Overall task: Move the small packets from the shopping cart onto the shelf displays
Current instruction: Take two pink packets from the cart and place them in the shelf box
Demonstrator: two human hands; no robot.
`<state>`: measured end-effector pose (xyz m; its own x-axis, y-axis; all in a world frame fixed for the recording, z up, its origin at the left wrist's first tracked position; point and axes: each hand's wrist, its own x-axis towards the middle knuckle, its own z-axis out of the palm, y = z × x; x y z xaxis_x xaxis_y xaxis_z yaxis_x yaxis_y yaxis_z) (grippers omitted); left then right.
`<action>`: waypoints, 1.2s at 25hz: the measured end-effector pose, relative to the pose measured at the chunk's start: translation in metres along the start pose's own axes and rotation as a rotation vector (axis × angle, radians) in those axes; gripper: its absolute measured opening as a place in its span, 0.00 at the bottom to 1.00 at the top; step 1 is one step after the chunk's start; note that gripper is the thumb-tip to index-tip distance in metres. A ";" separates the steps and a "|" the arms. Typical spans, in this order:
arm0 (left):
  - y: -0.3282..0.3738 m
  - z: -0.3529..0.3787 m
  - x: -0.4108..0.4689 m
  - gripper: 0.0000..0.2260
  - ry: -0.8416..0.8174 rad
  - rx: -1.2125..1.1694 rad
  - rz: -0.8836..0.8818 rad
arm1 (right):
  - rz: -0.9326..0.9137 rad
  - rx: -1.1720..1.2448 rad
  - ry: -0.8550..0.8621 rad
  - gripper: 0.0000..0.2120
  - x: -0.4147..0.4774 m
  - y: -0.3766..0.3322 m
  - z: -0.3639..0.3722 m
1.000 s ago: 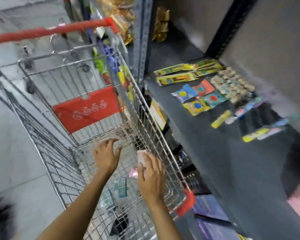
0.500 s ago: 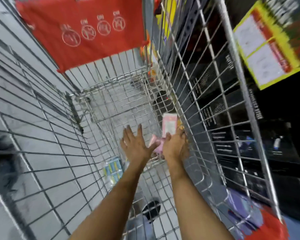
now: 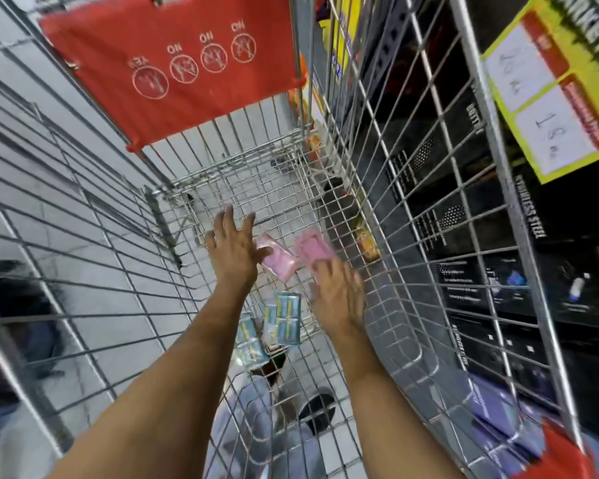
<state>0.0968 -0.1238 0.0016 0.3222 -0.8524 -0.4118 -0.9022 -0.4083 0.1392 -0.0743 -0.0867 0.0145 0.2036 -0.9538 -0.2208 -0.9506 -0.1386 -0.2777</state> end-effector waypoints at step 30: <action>0.051 0.010 -0.054 0.39 0.164 -0.676 -0.135 | 0.387 0.288 0.113 0.29 0.002 0.001 -0.019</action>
<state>0.0302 -0.0956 0.0218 0.5053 -0.7968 -0.3314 -0.4930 -0.5817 0.6470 -0.0793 -0.0936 0.0317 -0.1938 -0.9459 -0.2603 -0.8449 0.2958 -0.4457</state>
